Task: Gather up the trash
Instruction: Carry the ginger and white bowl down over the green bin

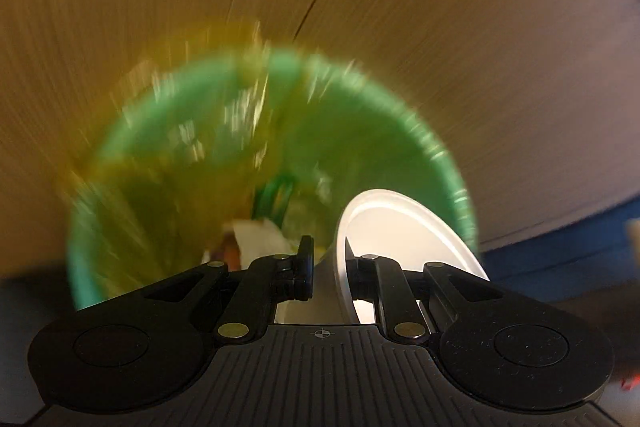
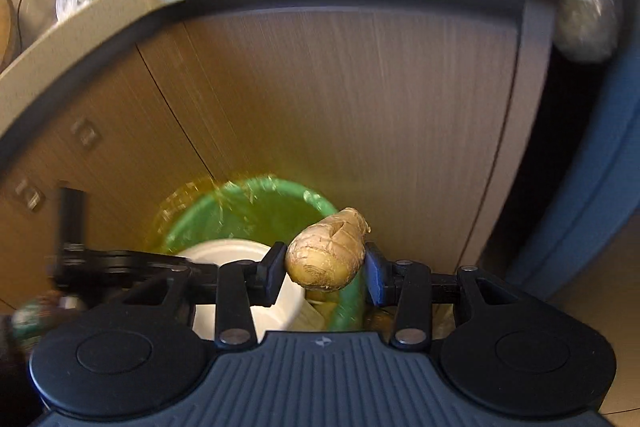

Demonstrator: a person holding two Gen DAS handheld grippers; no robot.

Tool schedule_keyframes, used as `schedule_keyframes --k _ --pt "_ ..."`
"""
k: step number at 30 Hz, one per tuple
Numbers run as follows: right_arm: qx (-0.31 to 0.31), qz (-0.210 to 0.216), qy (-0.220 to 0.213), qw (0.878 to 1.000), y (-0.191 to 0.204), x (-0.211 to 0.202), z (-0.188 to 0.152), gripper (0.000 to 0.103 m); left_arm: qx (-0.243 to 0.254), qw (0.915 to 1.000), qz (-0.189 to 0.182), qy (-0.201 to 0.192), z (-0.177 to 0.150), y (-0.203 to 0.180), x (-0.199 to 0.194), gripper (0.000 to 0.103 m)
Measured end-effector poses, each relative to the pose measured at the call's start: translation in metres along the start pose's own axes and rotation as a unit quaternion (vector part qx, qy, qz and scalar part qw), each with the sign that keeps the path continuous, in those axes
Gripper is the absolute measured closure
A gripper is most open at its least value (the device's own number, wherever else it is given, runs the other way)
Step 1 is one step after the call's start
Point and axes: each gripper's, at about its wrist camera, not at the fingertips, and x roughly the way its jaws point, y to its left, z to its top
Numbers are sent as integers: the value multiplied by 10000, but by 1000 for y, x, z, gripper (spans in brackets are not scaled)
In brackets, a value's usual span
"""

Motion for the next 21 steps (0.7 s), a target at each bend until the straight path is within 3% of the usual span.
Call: schedule_keyframes --k 3,6,8,11,15,21 --pt "47 -17 10 10000 -6 3 -9 62 -235 9997 21 3 -7 6 36 88" --pt "83 -41 106 9999 -11 11 -15 62 -266 9981 262 499 -14 14 71 80" --pt "99 -52 212 9997 -11 18 -19 62 -270 9980 159 543 -21 21 78 77" --pt "111 -53 369 9992 -9 30 -22 62 -336 9984 105 433 -24 30 75 77" --pt "-15 -48 494 9988 0 39 -26 62 -514 9982 -300 98 -24 35 54 77" --pt "-377 169 804 9959 30 58 -28 62 -220 9984 -396 -346 -34 45 8 77"
